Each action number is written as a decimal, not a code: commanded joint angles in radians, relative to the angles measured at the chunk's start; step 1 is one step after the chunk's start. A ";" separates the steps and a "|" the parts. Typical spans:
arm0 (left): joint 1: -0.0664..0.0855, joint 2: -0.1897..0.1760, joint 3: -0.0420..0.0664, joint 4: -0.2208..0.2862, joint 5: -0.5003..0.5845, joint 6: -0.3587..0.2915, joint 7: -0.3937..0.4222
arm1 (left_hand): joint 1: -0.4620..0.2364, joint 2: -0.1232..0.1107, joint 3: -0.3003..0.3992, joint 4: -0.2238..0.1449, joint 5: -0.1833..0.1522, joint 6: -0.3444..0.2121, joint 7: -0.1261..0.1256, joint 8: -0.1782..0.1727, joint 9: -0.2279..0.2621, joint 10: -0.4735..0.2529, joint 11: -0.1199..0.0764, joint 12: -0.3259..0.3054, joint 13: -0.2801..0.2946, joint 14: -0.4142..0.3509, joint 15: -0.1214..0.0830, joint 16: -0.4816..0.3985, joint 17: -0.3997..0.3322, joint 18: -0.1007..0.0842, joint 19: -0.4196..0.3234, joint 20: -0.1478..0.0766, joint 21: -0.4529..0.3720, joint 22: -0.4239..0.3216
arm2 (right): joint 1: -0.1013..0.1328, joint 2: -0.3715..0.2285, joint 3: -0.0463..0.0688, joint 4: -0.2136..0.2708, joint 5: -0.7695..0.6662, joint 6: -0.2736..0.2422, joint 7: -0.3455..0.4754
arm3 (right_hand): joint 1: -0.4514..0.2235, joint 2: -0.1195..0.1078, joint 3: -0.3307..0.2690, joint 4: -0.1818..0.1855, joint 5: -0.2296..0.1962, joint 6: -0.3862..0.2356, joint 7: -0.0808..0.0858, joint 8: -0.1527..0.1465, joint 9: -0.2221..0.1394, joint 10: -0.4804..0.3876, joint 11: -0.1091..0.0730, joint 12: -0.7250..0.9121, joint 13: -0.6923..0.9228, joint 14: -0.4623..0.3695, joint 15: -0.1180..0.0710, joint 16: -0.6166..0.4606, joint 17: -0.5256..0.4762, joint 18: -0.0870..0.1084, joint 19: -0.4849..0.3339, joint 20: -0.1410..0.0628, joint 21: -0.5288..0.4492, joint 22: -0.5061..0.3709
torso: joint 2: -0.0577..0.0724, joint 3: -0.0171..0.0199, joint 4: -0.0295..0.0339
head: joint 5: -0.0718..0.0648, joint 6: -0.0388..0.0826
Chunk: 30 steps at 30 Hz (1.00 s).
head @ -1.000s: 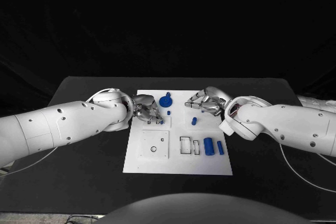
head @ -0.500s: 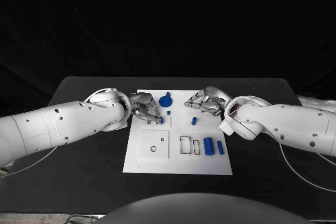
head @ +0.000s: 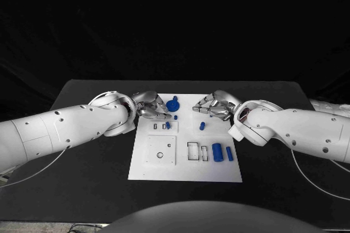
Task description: Assemble the parts on the task board
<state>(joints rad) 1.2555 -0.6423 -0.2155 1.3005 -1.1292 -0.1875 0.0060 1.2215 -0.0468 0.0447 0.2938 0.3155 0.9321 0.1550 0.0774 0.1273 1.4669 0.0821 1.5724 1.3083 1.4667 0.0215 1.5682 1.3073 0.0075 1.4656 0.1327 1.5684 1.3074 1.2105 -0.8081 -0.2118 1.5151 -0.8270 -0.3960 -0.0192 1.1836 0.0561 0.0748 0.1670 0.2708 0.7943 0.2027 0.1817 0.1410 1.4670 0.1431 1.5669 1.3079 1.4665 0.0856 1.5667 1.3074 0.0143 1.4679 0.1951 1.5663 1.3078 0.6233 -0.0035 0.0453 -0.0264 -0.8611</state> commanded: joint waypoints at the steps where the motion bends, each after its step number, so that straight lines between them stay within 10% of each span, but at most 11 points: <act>1: 0.001 -0.009 0.001 0.012 0.085 -0.086 0.022 | -0.018 0.005 -0.016 0.000 0.004 0.014 -0.006 0.012 0.002 0.104 0.003 -0.002 0.262 0.104 0.004 0.003 0.263 -0.007 0.105 0.008 0.002 0.263 | -0.001 0.000 0.000 0.000 -0.011 0.014 -0.001 | -0.006 0.007 0.000 0.006 0.006 0.007 0.012 0.004 0.001 0.104 0.005 0.004 0.263 0.104 0.008 0.004 0.263 -0.014 0.103 0.006 0.004 0.263 | 0.001 -0.0001 -0.0008 | 0.002 0.000; 7: 0.044 -0.037 0.002 0.057 0.085 -0.072 -0.072 | -0.089 0.033 -0.073 0.001 -0.007 0.126 -0.053 0.090 0.048 0.104 -0.034 -0.002 0.262 0.104 -0.022 0.003 0.263 -0.007 0.105 -0.004 0.002 0.263 | -0.001 -0.001 0.000 0.001 -0.011 0.012 -0.001 | -0.006 0.007 0.000 0.006 0.006 0.007 0.012 0.004 0.001 0.104 0.005 0.004 0.263 0.104 0.008 0.004 0.263 -0.014 0.103 0.006 0.004 0.263 | 0.001 -0.0005 0.0007 | 0.000 -0.003; 12: 0.109 -0.050 0.002 0.098 0.049 0.079 -0.220 | -0.172 0.059 -0.130 0.000 -0.109 0.183 -0.077 0.143 0.109 0.104 -0.062 -0.002 0.262 0.104 -0.047 0.003 0.263 -0.007 0.105 -0.018 0.002 0.263 | -0.001 -0.001 0.000 0.001 -0.011 0.011 -0.001 | -0.006 0.007 0.000 0.006 0.006 0.007 0.012 0.004 0.001 0.104 0.005 0.004 0.263 0.104 0.008 0.004 0.263 -0.014 0.103 0.006 0.004 0.263 | 0.000 0.0005 0.0011 | 0.006 -0.005; 16: 0.143 -0.046 0.002 0.115 0.048 0.207 -0.299 | -0.097 0.072 -0.124 -0.007 -0.153 0.173 -0.081 0.144 0.139 0.104 -0.066 -0.002 0.262 0.104 -0.054 0.003 0.263 -0.007 0.105 -0.024 0.002 0.263 | -0.001 0.002 0.000 -0.001 -0.011 0.012 -0.001 | -0.006 0.007 0.000 0.006 0.006 0.007 0.012 0.004 0.001 0.104 0.005 0.004 0.263 0.104 0.008 0.004 0.263 -0.014 0.103 0.006 0.004 0.263 | 0.000 0.0008 -0.0011 | 0.009 -0.006; 21: 0.156 -0.032 0.002 0.110 0.102 0.325 -0.338 | 0.016 0.111 -0.115 -0.005 -0.258 0.135 -0.075 0.147 0.180 0.104 -0.061 -0.002 0.262 0.104 -0.055 0.003 0.263 -0.007 0.105 -0.025 0.002 0.263 | -0.001 0.005 0.000 -0.001 -0.010 0.014 -0.004 | -0.007 0.008 0.000 0.006 0.007 0.008 0.012 0.006 0.002 0.104 0.005 0.004 0.263 0.104 0.008 0.004 0.263 -0.014 0.103 0.006 0.004 0.263 | 0.001 -0.0003 -0.0024 | 0.011 -0.003; 30: 0.159 -0.011 0.000 0.092 0.140 0.441 -0.409 | -0.042 0.189 -0.179 -0.003 -0.267 0.183 -0.109 0.264 0.314 0.104 -0.091 -0.002 0.262 0.104 -0.072 0.003 0.263 -0.007 0.105 -0.019 0.002 0.263 | -0.002 0.005 0.000 -0.003 -0.010 0.016 -0.005 | -0.007 0.008 0.000 0.006 0.007 0.008 0.012 0.006 0.002 0.104 0.005 0.004 0.263 0.104 0.008 0.004 0.263 -0.014 0.103 0.006 0.004 0.263 | 0.001 0.0000 -0.0007 | 0.012 -0.007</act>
<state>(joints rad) 1.4113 -0.6573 -0.2154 1.3933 -1.0242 0.1507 -0.3391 1.1945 0.1384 -0.1266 0.2919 0.0538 1.1114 0.0482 0.3331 0.4311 1.4669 -0.0040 1.5724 1.3107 1.4666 -0.0433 1.5682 1.3080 0.0074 1.4674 0.1127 1.5684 1.3074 1.2093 -0.8040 -0.2118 1.5124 -0.8276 -0.3947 -0.0230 1.1793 0.0604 0.0748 0.1670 0.2750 0.7943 0.2027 0.1816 0.1417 1.4670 0.1431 1.5669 1.3076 1.4665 0.0856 1.5667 1.3073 0.0142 1.4679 0.1951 1.5663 1.3075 0.6243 -0.0031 0.0438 -0.0148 -0.8668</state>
